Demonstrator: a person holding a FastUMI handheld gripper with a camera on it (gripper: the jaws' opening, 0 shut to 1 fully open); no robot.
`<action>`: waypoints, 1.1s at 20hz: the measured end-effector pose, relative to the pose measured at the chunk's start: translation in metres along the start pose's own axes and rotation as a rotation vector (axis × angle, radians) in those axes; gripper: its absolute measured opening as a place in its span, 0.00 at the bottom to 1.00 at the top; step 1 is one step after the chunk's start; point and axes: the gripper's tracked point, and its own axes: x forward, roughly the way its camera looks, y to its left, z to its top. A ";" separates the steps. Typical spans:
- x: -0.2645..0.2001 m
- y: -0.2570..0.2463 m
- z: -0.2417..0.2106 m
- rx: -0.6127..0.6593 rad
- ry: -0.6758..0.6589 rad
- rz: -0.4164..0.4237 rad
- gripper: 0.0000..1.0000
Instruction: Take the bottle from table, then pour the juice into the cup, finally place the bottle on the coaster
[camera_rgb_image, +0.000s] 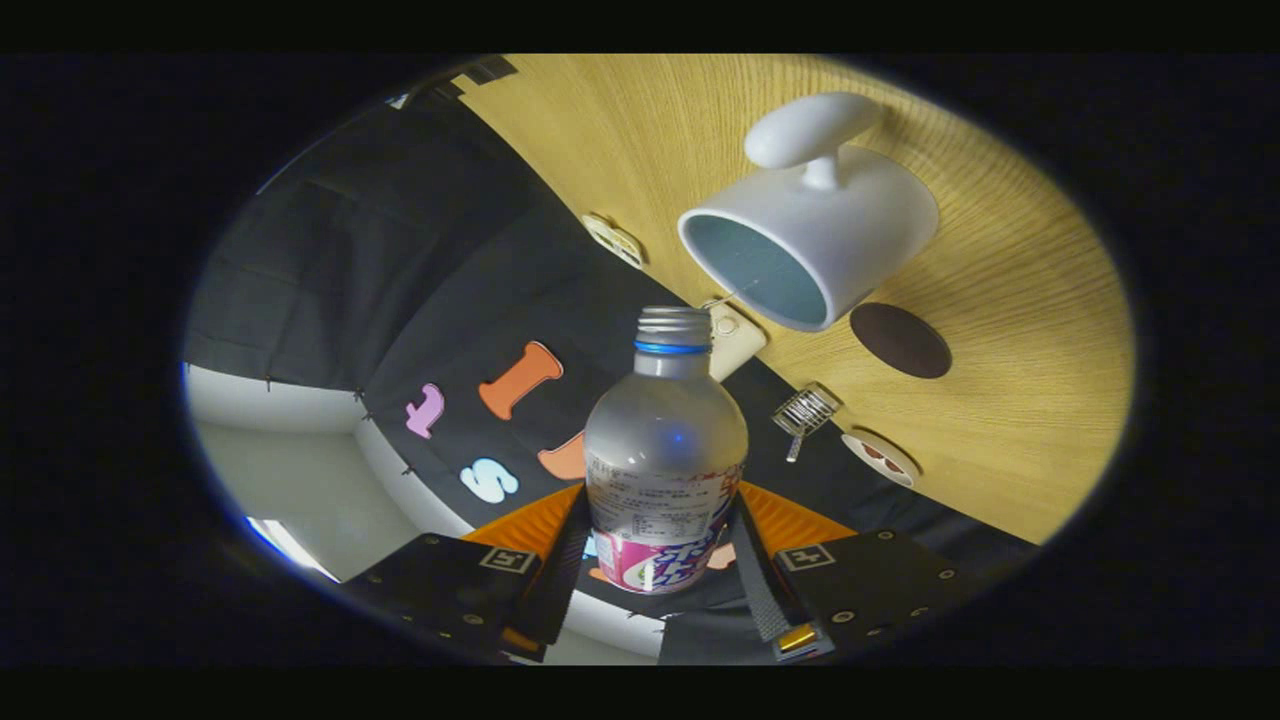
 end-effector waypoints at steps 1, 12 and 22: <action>0.000 -0.005 0.001 -0.018 0.000 -0.018 0.73; 0.001 -0.056 0.028 -0.449 -0.032 -0.216 0.72; -0.007 -0.034 0.021 -1.146 0.060 -0.191 0.72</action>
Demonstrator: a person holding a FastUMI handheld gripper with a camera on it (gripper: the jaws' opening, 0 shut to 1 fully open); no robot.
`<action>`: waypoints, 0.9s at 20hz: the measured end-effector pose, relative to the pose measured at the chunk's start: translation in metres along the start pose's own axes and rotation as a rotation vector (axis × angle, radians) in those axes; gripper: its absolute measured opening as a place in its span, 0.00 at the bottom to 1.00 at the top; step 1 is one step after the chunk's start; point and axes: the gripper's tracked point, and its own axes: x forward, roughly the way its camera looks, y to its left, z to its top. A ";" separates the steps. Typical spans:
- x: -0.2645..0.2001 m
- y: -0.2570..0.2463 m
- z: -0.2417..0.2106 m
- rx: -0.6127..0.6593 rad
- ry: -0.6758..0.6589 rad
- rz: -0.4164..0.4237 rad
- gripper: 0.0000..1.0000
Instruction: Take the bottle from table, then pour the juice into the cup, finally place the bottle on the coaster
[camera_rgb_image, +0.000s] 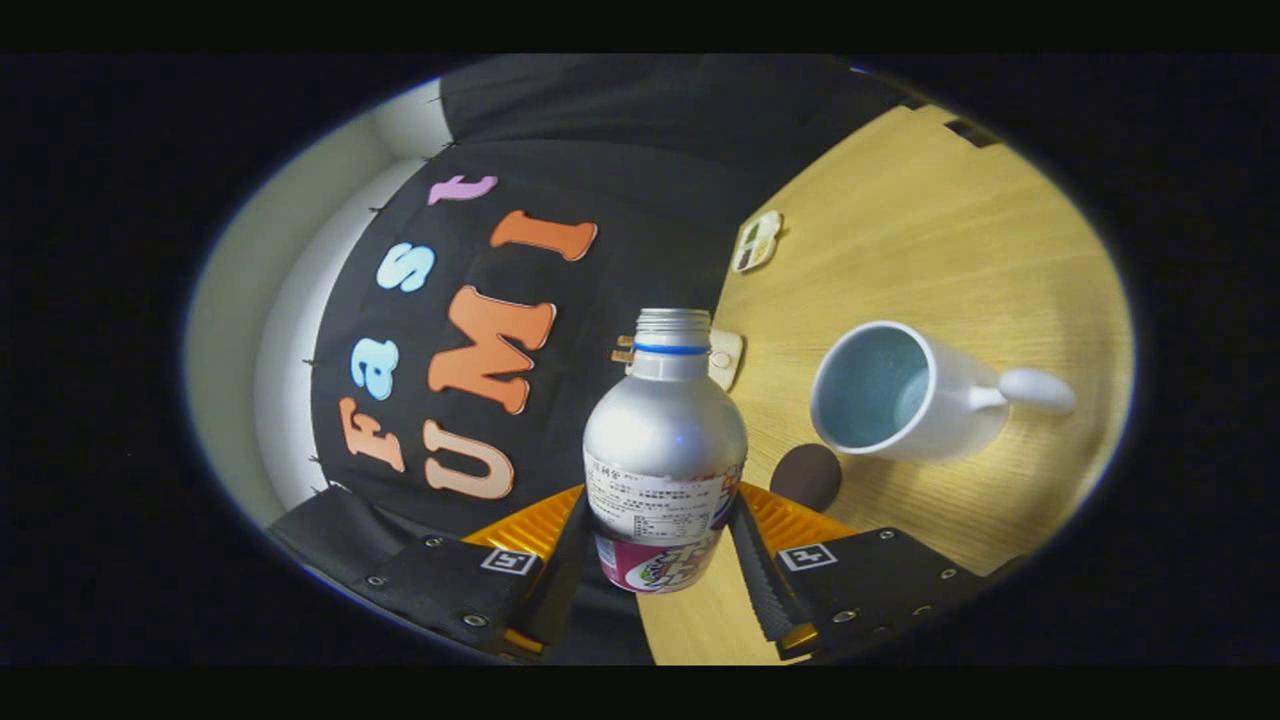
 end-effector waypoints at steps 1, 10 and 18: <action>0.001 0.002 0.006 -0.059 -0.009 0.005 0.72; 0.009 0.037 0.019 -0.575 -0.072 0.100 0.73; 0.025 0.027 -0.003 -0.952 -0.069 0.069 0.72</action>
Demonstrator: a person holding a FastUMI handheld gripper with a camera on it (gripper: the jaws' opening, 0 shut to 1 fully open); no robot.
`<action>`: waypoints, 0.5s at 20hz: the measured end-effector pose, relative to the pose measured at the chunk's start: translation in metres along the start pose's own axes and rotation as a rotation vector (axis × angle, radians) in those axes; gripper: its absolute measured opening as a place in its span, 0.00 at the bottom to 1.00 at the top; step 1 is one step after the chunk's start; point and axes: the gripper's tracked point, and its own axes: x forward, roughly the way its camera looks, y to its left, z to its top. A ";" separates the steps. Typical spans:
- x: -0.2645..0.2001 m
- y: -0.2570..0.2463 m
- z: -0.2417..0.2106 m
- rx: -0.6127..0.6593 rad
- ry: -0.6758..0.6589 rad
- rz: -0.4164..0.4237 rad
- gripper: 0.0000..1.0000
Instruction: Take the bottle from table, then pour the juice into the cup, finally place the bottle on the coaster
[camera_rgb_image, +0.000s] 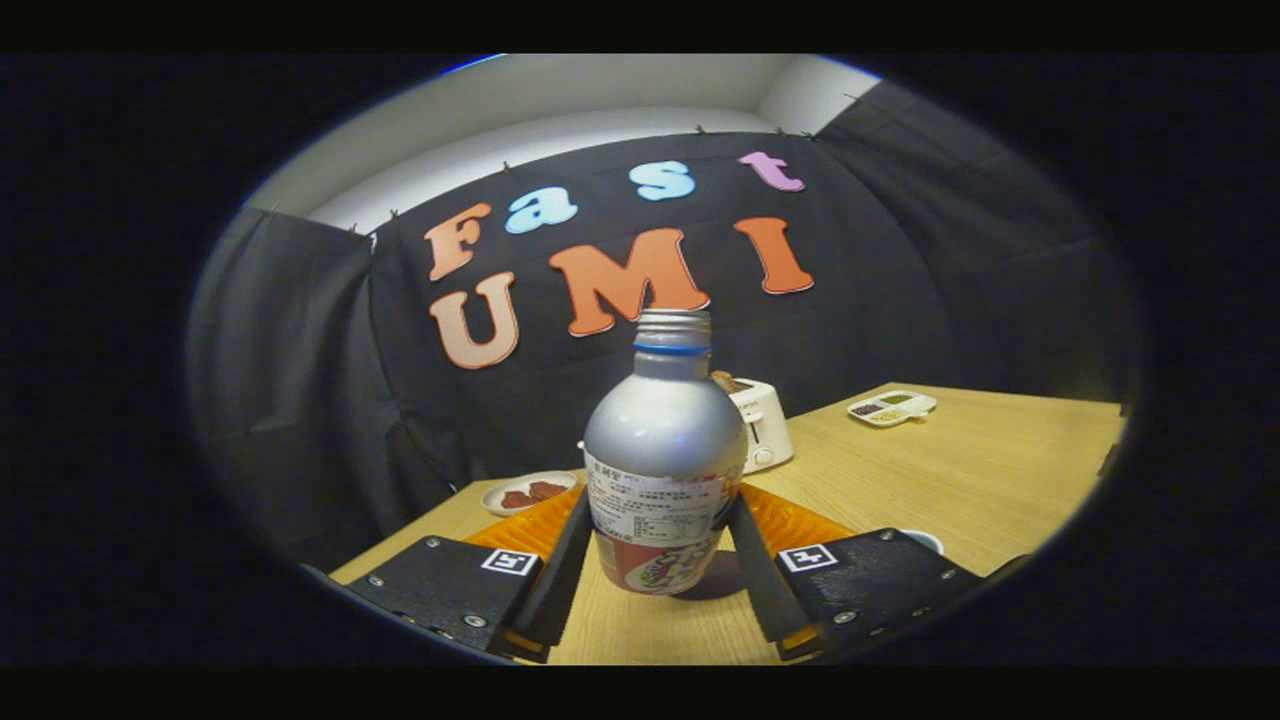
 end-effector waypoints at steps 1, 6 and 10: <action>0.000 0.002 -0.005 -0.031 0.009 0.005 0.73; 0.013 -0.007 -0.034 -0.153 0.077 -0.023 0.73; 0.025 -0.012 -0.051 -0.175 0.110 -0.039 0.73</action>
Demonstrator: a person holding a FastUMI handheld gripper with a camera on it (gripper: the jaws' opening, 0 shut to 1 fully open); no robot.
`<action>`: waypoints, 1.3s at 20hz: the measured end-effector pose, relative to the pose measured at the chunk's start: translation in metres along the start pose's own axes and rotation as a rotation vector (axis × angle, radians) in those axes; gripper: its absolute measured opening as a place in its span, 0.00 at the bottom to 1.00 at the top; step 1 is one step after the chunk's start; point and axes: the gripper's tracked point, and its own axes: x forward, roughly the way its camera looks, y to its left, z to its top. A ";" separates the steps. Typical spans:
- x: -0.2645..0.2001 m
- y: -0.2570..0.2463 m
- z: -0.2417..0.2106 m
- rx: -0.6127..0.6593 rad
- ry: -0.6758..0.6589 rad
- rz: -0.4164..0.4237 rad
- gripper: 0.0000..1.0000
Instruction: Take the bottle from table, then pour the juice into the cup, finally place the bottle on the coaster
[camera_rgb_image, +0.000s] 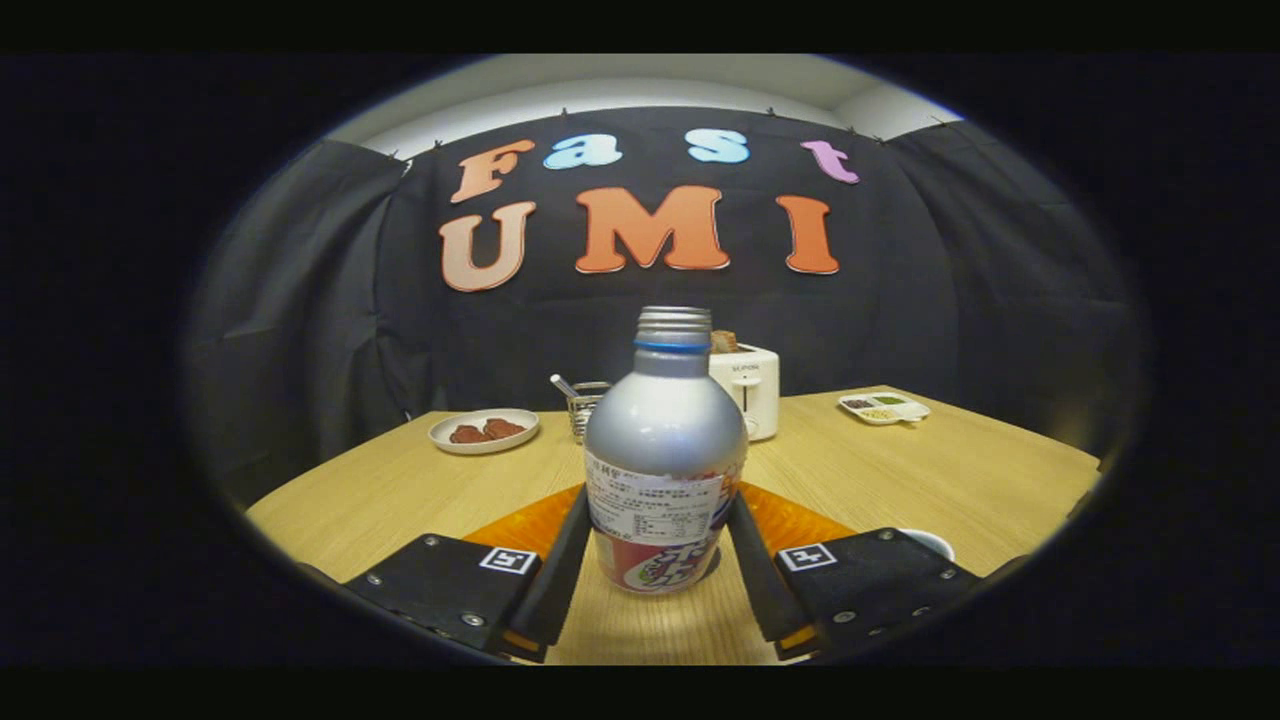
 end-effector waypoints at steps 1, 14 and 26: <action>0.003 0.000 -0.003 0.000 0.003 0.001 0.73; 0.047 0.012 -0.027 -0.094 -0.004 -0.011 0.73; 0.035 0.023 -0.026 -0.177 -0.053 -0.012 0.95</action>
